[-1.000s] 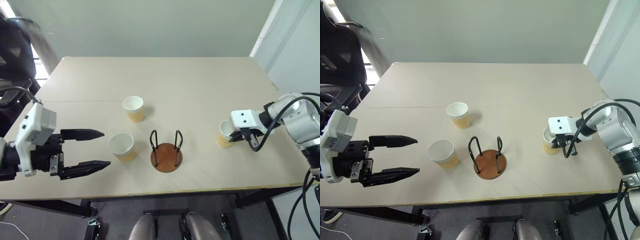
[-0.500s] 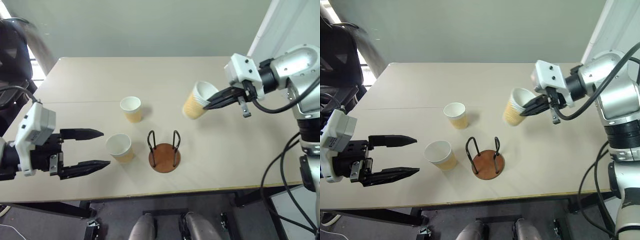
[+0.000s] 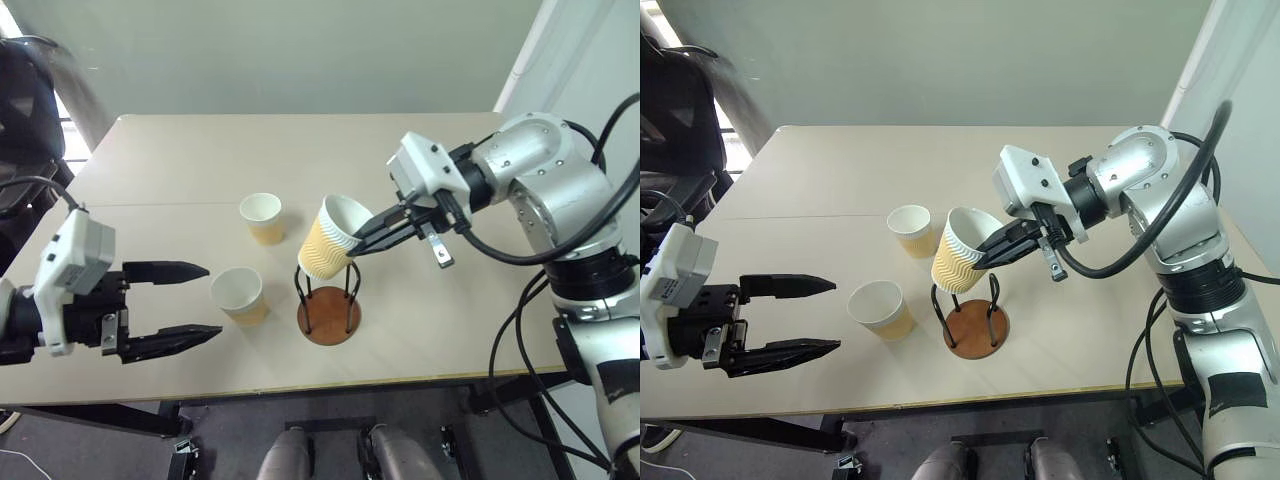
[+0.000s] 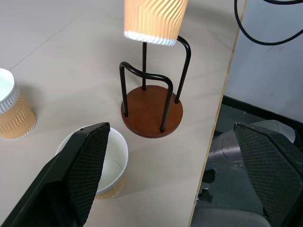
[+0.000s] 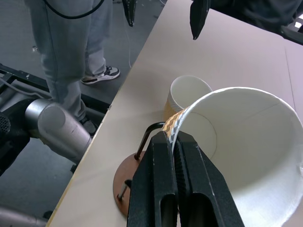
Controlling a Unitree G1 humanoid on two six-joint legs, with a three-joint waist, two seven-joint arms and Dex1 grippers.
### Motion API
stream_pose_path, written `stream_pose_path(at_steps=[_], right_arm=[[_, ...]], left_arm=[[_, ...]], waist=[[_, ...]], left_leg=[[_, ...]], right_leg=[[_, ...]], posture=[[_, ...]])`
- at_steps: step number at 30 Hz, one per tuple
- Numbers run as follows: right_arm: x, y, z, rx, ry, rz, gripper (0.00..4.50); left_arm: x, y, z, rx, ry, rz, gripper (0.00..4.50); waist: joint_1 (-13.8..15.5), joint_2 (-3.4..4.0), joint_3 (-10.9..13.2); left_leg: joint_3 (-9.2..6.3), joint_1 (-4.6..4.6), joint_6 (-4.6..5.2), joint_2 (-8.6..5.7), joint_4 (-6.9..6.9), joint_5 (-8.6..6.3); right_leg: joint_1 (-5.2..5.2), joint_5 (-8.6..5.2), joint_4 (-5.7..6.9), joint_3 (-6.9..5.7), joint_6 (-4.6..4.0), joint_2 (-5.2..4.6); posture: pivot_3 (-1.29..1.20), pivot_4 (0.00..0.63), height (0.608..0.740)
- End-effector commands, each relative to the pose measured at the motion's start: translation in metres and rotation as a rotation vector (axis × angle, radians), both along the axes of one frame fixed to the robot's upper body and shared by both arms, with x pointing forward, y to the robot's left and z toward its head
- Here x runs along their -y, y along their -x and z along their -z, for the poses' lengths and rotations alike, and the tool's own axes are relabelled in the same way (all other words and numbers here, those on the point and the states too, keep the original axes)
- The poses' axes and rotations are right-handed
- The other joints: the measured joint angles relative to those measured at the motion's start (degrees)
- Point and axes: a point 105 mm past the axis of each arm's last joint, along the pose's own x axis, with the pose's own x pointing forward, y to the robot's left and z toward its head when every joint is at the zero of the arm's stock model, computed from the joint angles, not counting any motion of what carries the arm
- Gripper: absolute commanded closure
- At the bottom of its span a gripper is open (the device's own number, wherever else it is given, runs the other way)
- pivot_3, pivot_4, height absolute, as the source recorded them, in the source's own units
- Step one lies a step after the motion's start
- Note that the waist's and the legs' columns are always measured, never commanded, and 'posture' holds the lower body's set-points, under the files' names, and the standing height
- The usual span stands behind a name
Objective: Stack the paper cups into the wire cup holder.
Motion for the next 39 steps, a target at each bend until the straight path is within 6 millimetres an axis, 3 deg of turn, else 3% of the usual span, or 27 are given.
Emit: stream_pose_path(at_steps=[1, 11, 24, 28, 35, 38, 39], right_arm=[[-0.001, 0.003, 0.007, 0.014, 0.021, -0.015, 4.48], [0.000, -0.006, 0.031, 0.059, 0.116, -0.009, 4.48], [-0.005, -0.010, 0.037, 0.127, 0.133, -0.044, 4.48], [-0.003, -0.011, 0.038, 0.130, 0.142, -0.042, 3.59], [0.001, -0.016, 0.034, 0.144, 0.144, -0.018, 1.13], [0.016, -0.027, 0.026, 0.154, 0.143, 0.044, 0.02], [0.023, -0.031, 0.022, 0.153, 0.141, 0.070, 0.02]], left_arm=[[0.000, 0.004, -0.006, 0.035, -0.008, -0.011, 0.00], [0.001, 0.005, -0.007, 0.038, -0.008, -0.021, 0.00], [0.000, 0.007, -0.007, 0.039, -0.014, -0.031, 0.00], [-0.001, 0.007, -0.007, 0.039, -0.017, -0.034, 0.00], [-0.003, 0.007, -0.009, 0.041, -0.021, -0.031, 0.00], [-0.007, 0.005, -0.011, 0.046, -0.037, -0.039, 0.00], [-0.008, 0.004, -0.012, 0.047, -0.043, -0.041, 0.00]], waist=[[0.0, -0.01, 0.0], [0.0, -0.01, 0.0], [0.0, -0.01, 0.0], [0.0, -0.01, 0.0], [0.0, -0.01, 0.0], [0.0, -0.01, 0.0], [0.0, -0.01, 0.0]], left_leg=[[0.00, 0.00, -0.01, 0.00, 0.01, -0.01], [0.00, -0.02, -0.04, 0.01, -0.02, -0.03], [0.00, -0.02, -0.05, 0.01, -0.01, -0.05], [0.00, -0.02, -0.06, 0.02, -0.01, -0.05], [0.00, -0.02, -0.08, 0.02, -0.01, -0.06], [0.00, -0.02, -0.08, 0.02, -0.01, -0.06], [0.00, -0.02, -0.08, 0.02, -0.01, -0.06]], right_leg=[[0.00, -0.01, -0.01, 0.00, -0.01, 0.00], [-0.03, 0.00, 0.01, -0.01, -0.01, 0.00], [-0.03, 0.00, 0.01, -0.01, -0.02, 0.00], [-0.03, 0.00, 0.01, -0.01, -0.03, 0.00], [-0.04, 0.00, 0.00, -0.01, -0.03, 0.00], [-0.04, 0.00, 0.00, -0.01, -0.03, 0.00], [-0.04, 0.00, 0.00, -0.01, -0.03, 0.00]], posture=[[0.00, 0.150, 0.740], [0.00, 0.150, 0.740], [0.00, 0.150, 0.740], [0.00, 0.150, 0.740], [0.00, 0.150, 0.740], [0.00, 0.150, 0.740], [0.00, 0.150, 0.740]])
